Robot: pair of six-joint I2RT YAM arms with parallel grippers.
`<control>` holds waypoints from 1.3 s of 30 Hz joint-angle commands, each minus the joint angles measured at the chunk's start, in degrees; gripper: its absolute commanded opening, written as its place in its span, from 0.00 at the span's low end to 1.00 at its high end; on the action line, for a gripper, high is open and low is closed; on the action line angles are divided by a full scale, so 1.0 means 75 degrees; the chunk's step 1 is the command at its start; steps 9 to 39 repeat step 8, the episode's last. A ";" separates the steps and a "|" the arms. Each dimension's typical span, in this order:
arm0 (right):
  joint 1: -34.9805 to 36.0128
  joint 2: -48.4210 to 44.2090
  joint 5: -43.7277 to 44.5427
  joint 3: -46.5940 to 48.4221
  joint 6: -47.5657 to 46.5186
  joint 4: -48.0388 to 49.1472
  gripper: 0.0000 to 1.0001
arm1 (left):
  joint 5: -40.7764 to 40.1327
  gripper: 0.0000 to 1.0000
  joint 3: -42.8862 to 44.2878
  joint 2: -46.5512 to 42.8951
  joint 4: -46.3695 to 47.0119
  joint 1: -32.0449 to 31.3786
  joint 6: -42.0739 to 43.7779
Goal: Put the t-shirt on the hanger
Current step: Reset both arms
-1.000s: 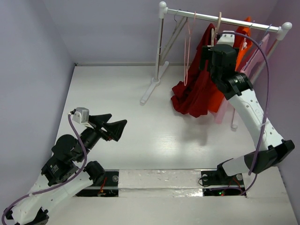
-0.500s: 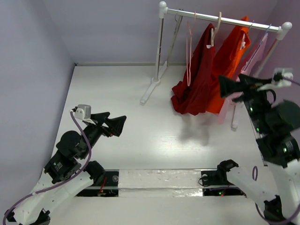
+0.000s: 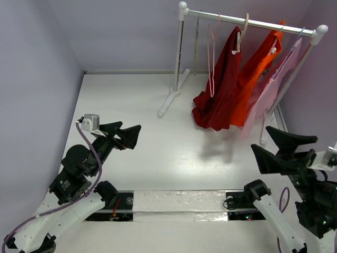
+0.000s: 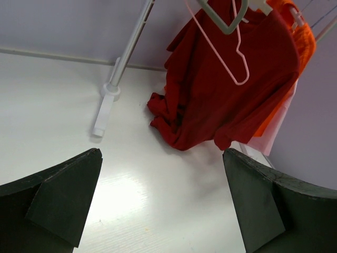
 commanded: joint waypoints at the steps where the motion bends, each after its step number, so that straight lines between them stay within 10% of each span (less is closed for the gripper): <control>1: -0.0030 -0.0344 0.0361 0.0030 -0.0214 -0.0452 1.00 | -0.0023 0.99 0.0586 0.0195 0.0763 0.0018 0.0112; 39: -0.0030 -0.0473 0.0713 -0.0099 -0.0507 -0.0804 1.00 | 0.0164 0.99 0.0387 0.0476 0.1255 0.0018 -0.0134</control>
